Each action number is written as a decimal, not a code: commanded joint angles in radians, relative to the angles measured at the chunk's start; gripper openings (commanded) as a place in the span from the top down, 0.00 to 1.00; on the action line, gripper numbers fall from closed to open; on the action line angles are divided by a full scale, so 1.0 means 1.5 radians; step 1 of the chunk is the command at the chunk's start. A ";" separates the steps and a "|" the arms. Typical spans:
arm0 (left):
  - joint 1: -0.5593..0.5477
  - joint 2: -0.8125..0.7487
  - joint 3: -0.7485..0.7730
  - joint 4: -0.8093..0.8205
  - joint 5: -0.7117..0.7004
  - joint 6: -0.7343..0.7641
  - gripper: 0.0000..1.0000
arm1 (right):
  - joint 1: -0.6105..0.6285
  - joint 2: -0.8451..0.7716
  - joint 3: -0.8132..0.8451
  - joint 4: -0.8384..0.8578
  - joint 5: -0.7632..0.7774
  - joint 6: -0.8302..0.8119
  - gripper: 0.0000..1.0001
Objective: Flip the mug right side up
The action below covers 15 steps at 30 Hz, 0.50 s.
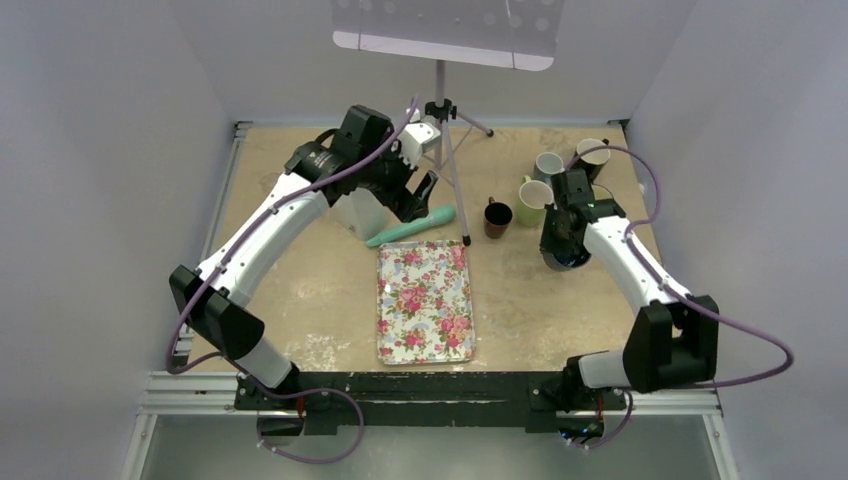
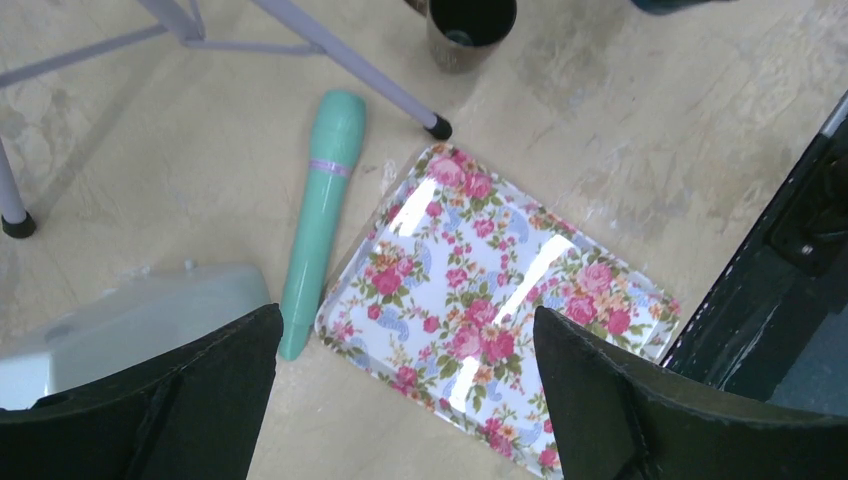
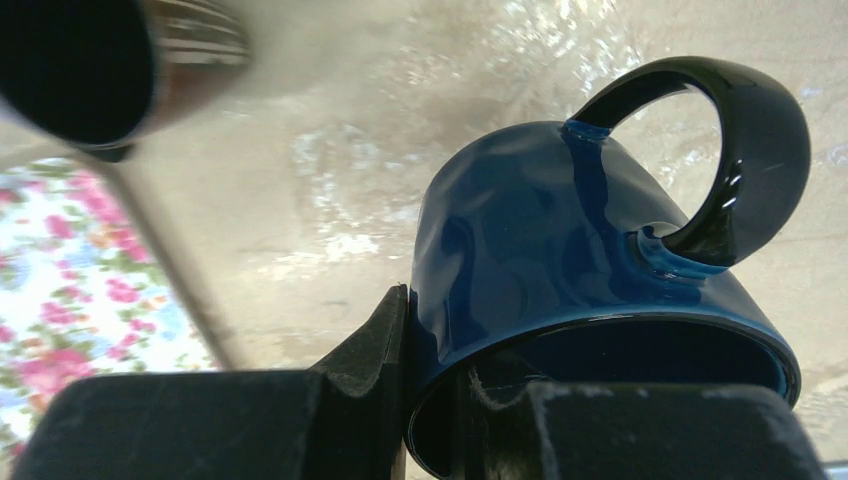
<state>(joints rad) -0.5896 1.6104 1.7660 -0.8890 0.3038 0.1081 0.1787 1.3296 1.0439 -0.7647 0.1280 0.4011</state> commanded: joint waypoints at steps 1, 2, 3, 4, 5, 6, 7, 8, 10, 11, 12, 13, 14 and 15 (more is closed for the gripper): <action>-0.002 -0.040 -0.053 -0.009 -0.044 0.060 0.01 | -0.012 0.052 0.032 0.019 0.031 -0.057 1.00; -0.001 -0.045 -0.064 -0.008 -0.051 0.065 0.01 | -0.019 0.076 0.040 0.023 0.034 -0.061 1.00; -0.001 -0.051 -0.078 -0.007 -0.060 0.069 0.01 | -0.025 0.097 0.047 0.028 0.035 -0.065 1.00; -0.002 -0.059 -0.091 -0.005 -0.067 0.071 0.01 | -0.029 0.116 0.053 0.032 0.034 -0.068 1.00; -0.002 -0.065 -0.107 -0.002 -0.074 0.074 0.01 | -0.033 0.135 0.060 0.035 0.029 -0.073 1.00; -0.001 -0.072 -0.122 0.002 -0.079 0.076 0.01 | -0.036 0.152 0.067 0.038 0.021 -0.076 1.00; -0.001 -0.079 -0.138 0.007 -0.083 0.077 0.01 | -0.039 0.169 0.071 0.042 0.014 -0.080 1.00; -0.001 -0.087 -0.153 0.012 -0.086 0.078 0.01 | -0.042 0.186 0.074 0.045 0.006 -0.081 1.00; -0.001 -0.101 -0.182 0.023 -0.092 0.075 0.00 | -0.043 0.205 0.080 0.050 -0.006 -0.084 1.00; -0.001 -0.108 -0.197 0.030 -0.095 0.074 0.00 | -0.043 0.211 0.081 0.051 -0.011 -0.084 0.99; -0.001 -0.118 -0.214 0.040 -0.099 0.072 0.00 | -0.043 0.214 0.080 0.054 -0.014 -0.085 0.92; -0.002 -0.128 -0.230 0.048 -0.103 0.071 0.00 | -0.043 0.215 0.081 0.055 -0.017 -0.086 0.85; -0.002 -0.137 -0.246 0.057 -0.105 0.070 0.00 | -0.043 0.216 0.081 0.054 -0.017 -0.087 0.77; -0.001 -0.146 -0.260 0.065 -0.108 0.069 0.00 | -0.043 0.215 0.082 0.052 -0.015 -0.088 0.71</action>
<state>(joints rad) -0.5896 1.4654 1.4399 -0.8726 0.1764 0.2024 0.1158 1.6661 1.1202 -0.7208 0.1120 0.2932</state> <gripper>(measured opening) 0.997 0.191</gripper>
